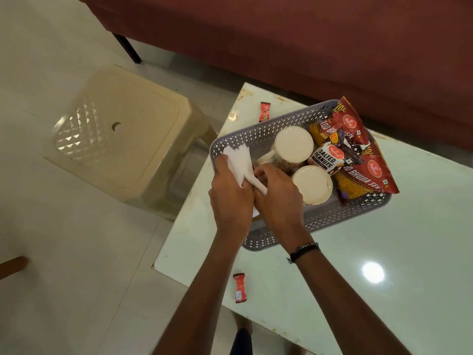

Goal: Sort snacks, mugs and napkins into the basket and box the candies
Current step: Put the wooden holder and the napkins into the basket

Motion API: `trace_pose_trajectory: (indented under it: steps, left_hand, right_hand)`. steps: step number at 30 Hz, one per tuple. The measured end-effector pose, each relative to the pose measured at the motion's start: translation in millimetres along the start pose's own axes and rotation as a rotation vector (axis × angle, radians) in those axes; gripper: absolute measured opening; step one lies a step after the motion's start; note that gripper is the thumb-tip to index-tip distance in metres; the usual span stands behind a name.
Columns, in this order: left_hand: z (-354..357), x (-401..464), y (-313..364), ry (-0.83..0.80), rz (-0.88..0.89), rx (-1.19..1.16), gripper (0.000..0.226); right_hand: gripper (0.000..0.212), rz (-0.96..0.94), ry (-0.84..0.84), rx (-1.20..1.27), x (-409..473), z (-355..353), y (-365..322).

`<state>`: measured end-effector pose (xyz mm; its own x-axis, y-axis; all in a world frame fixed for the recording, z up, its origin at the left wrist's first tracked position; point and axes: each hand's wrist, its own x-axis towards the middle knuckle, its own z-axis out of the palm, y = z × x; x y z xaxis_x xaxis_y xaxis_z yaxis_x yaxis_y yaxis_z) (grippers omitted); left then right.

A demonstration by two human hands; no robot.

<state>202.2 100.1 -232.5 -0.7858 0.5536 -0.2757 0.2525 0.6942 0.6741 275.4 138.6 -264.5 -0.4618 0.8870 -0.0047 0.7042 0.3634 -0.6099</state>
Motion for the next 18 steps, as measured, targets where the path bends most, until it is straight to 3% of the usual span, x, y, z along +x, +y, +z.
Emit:
trace_pose_trajectory:
  steps: [6,12,18]
  left_hand:
    - [5,-5,5,-0.045,0.047,0.055,0.055]
    - [0,-19,-5,0.073,0.043,0.073,0.054]
    - [13,-10,-9,0.046,0.057,0.086,0.034]
  right_hand:
    - [0.021,-0.025,0.087,0.009,-10,-1,7]
    - [0.016,-0.081,0.243,-0.085,-17,13,13]
    - [0.015,-0.162,0.271,-0.036,-26,14,16]
